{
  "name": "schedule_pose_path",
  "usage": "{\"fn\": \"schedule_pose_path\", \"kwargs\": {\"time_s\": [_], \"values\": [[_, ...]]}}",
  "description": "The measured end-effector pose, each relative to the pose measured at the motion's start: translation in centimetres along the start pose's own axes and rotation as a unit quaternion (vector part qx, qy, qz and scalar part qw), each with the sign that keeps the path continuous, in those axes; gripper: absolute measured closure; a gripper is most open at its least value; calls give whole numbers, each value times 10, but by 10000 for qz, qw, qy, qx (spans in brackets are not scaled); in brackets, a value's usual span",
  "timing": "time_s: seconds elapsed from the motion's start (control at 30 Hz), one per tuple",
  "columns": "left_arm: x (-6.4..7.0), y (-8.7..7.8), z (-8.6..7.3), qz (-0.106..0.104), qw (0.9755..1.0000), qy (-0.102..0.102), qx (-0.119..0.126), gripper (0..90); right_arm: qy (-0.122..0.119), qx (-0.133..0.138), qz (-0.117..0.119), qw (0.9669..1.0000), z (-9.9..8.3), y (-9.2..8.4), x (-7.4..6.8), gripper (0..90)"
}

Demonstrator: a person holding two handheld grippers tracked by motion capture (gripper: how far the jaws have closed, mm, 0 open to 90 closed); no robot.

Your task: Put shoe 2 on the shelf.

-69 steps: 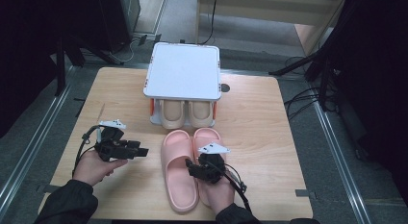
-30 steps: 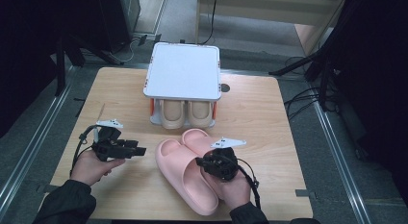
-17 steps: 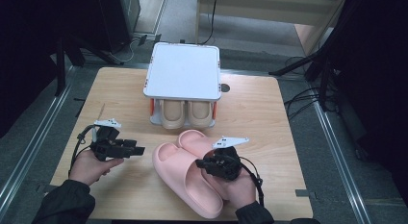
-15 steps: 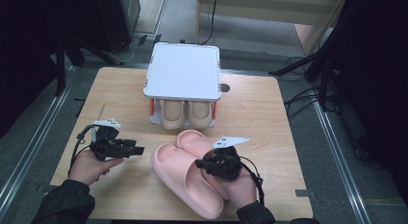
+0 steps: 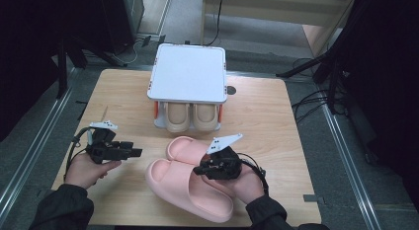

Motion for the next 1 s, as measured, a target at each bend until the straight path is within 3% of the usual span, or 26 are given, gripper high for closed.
{"fn": "schedule_pose_path", "kwargs": {"time_s": [0.1,0.17,0.23,0.4,0.6,0.77,1.0], "values": [[-4,-2,0,25,10000,-42,19,417,-308,-97,215,9992,3,4,2,790],[-6,-3,-1,41,10000,-65,26,417,-441,-202,511,9975,6,7,3,789],[-8,-4,-1,59,9999,-88,48,417,-491,-264,759,9956,10,11,4,789],[-12,-7,-2,92,9998,-152,78,417,-543,-327,975,9932,26,15,7,789],[-21,-13,-4,165,9994,-263,125,415,-606,-377,1074,9916,44,10,16,788],[-23,-12,-4,162,9993,-304,134,415,-577,-389,1039,9922,57,4,23,788],[-23,-12,-4,146,9995,-263,121,412,-721,-322,937,9925,83,-8,27,788]]}}
Point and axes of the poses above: each handheld gripper's, and its own axes: y roughly forward along the jaws, z roughly out of its top, x roughly to its right, the point moved 5 cm from there along y, roughly forward along the jaws, and after that the axes turned 2 degrees about z, right-handed, at the moved point
